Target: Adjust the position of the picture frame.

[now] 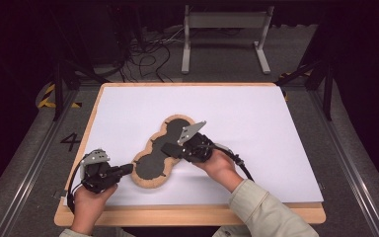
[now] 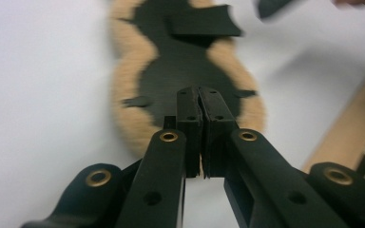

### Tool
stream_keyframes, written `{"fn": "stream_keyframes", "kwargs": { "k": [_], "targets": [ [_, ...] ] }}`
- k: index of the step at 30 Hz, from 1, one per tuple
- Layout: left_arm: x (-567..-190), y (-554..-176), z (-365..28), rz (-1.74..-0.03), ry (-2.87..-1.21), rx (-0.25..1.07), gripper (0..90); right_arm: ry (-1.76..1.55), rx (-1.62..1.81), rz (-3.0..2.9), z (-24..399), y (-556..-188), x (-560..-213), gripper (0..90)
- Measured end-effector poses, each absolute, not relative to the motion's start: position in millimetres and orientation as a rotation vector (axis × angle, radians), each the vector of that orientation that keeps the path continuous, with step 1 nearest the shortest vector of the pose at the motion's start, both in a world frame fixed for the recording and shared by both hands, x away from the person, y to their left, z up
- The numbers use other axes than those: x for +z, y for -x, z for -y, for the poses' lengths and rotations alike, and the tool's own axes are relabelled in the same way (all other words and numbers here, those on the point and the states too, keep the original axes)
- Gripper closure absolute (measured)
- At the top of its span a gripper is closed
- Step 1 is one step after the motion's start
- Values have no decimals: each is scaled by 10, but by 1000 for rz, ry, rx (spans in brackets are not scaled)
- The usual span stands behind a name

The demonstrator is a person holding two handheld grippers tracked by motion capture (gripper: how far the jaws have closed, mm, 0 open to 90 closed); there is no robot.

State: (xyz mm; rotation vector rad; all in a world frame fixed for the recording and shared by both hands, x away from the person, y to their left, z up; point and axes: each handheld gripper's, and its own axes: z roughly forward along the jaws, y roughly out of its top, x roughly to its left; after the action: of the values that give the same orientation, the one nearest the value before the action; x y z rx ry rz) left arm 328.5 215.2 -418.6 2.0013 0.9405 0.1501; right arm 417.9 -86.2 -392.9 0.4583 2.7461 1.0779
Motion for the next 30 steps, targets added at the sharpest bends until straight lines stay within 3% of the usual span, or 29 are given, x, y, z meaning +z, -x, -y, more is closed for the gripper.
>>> {"fn": "stream_keyframes", "kwargs": {
  "k": [7,17,30],
  "targets": [
    [-4196,-3224,-1936,-873,-2071,135,880,-517,1069,-2711,861,-4420,-3778,900],
    [-4261,-3319,-2203,-1001,-1996,222,859,-633,978,-2690,508,-4877,-3723,900],
    [-4288,-3392,-2278,-1037,-1965,242,853,-729,829,-2688,69,-5356,-4002,900]
  ]
}}
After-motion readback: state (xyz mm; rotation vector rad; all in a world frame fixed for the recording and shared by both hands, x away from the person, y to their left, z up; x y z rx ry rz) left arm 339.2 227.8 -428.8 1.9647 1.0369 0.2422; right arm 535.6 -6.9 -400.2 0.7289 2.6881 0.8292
